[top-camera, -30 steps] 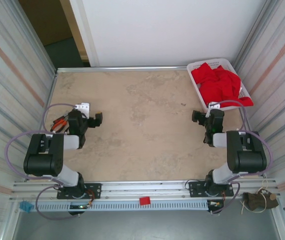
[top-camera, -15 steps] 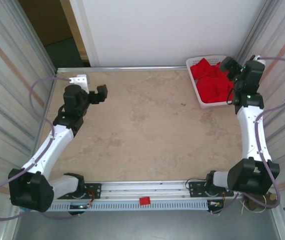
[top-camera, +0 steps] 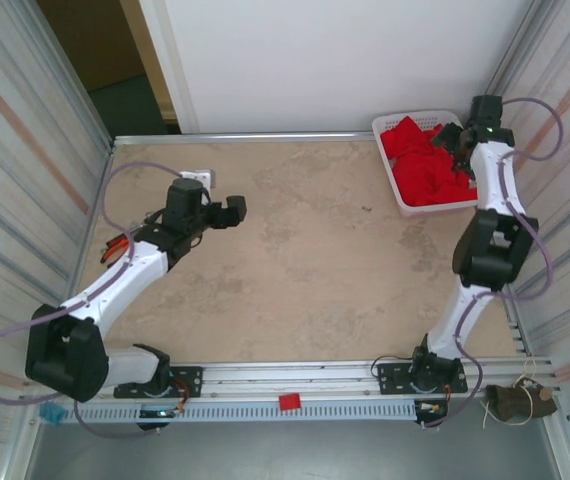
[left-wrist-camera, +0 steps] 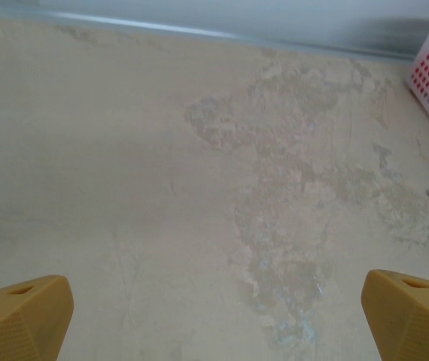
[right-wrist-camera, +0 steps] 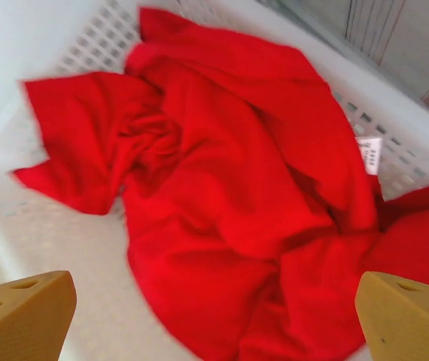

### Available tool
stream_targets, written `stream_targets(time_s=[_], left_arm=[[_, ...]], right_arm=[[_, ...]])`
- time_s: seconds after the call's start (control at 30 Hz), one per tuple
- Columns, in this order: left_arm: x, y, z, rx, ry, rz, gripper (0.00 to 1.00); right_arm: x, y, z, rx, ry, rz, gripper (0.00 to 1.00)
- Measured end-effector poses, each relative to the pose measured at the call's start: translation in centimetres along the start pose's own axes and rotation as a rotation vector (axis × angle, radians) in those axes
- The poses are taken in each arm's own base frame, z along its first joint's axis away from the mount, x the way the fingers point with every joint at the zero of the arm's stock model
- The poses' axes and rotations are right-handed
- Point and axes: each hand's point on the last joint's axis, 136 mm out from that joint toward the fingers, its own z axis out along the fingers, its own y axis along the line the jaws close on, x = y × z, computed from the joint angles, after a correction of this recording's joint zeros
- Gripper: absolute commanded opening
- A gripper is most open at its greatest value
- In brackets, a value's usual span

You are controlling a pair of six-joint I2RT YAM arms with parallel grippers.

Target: Fold the inside-out t-shirt

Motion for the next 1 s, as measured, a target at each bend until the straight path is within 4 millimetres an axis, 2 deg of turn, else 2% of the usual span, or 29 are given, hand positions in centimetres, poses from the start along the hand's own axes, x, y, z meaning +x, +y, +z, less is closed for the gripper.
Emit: stream_targets(time_s=[0.07,0.17,0.27,0.33,0.37,0.43,0.47,0.57,0.6,0.7,0.77,0.83,0.9,0.93,1.0], left_arm=[[1.1,-0.5,0.8,0.015,0.036,0.0,0.99],[2.4,-1.1,1.8,0.031,0.082,-0.003,0.99],[3.5,-1.4,2.6,0.041,0.12,-0.012,0.99],[3.8,-1.5,3.0,0.045,0.134,-0.02,0.99],[3.9,-1.6,3.2,0.049,0.139,-0.023,0.99],[3.8,-1.8,3.4,0.057,0.143,-0.028,0.99],[3.7,-1.9,3.4,0.061,0.142,-0.032,0.99],[3.3,-2.2,3.4,0.073,0.134,-0.038,0.99],[3.1,-2.3,3.3,0.076,0.131,-0.041,0.99],[2.9,-2.5,3.2,0.082,0.125,-0.048,0.99],[2.7,-2.7,3.1,0.089,0.122,-0.052,0.99],[2.5,-2.8,2.7,0.093,0.117,-0.057,0.99],[1.8,-3.3,2.2,0.104,0.101,-0.057,0.99],[1.4,-3.5,1.9,0.109,0.091,-0.057,0.99],[0.4,-3.8,1.1,0.12,0.066,-0.056,0.99]], right_arm=[[1.0,-0.6,2.8,0.054,0.055,-0.015,0.95],[1.8,-1.4,5.7,0.122,0.103,-0.041,0.96],[1.8,-1.4,7.4,0.153,0.114,-0.057,0.95],[1.6,-1.2,8.2,0.159,0.114,-0.062,0.9],[1.5,-1.1,8.6,0.159,0.113,-0.064,0.85],[1.4,-0.6,9.4,0.151,0.115,-0.069,0.65],[1.4,-0.4,9.7,0.144,0.118,-0.075,0.52],[1.9,0.2,10.2,0.107,0.145,-0.081,0.06],[2.2,0.5,10.2,0.089,0.158,-0.079,0.0],[2.3,1.5,9.9,0.016,0.185,-0.066,0.0],[1.9,2.6,8.8,-0.043,0.184,-0.061,0.0],[1.0,4.1,6.5,-0.118,0.155,-0.055,0.0],[-0.6,6.6,2.0,-0.225,0.098,-0.047,0.0],[-1.6,8.3,-0.9,-0.29,0.054,-0.052,0.0],[-3.6,12.3,-8.1,-0.448,-0.053,-0.074,0.0]])
